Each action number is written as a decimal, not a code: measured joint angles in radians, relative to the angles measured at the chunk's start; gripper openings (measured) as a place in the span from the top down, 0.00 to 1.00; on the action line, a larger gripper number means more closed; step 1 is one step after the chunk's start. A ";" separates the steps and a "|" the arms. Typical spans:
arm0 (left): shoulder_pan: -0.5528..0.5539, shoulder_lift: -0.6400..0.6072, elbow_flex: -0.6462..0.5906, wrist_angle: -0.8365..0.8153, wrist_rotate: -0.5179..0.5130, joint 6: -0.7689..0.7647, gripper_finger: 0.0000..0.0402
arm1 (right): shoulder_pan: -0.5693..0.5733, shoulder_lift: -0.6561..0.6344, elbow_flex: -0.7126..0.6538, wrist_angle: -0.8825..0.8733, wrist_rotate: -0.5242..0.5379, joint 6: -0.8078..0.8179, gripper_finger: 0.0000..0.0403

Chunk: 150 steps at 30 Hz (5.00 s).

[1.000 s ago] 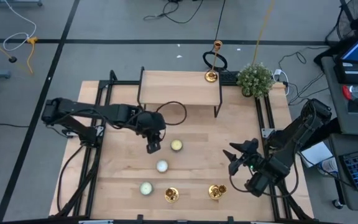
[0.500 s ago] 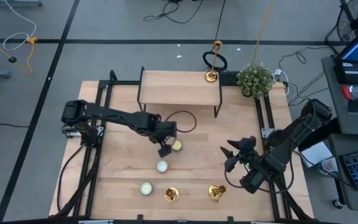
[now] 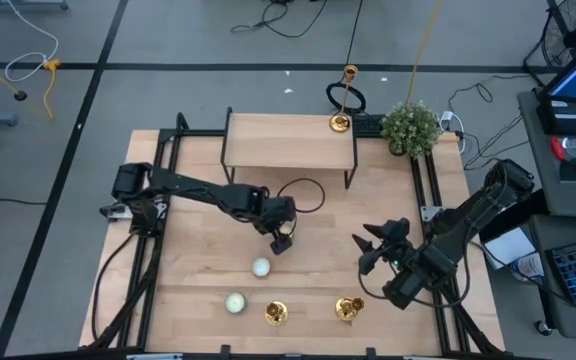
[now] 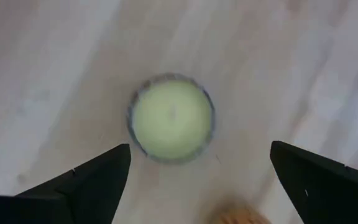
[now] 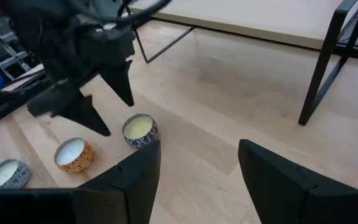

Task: Pick & Place candle stick holders
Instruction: Put the black patterned scented candle on the shelf

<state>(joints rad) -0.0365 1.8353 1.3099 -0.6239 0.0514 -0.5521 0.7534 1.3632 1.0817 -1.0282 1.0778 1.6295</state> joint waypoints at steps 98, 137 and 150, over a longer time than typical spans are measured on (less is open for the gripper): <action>-0.002 0.247 0.185 -0.190 -0.048 0.262 0.19 | -0.035 0.000 0.000 0.037 0.000 -0.018 0.47; 0.240 -0.202 0.188 -0.431 -0.089 0.230 0.23 | -0.071 0.000 0.000 0.112 0.048 -0.081 0.47; 0.462 -0.204 0.188 -0.559 -0.069 0.378 0.20 | -0.100 0.000 0.000 0.382 0.045 -0.356 0.47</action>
<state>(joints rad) 0.4257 1.6318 1.4975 -1.1826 -0.0172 -0.1743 0.6533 1.3632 1.0817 -0.6459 1.1225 1.2738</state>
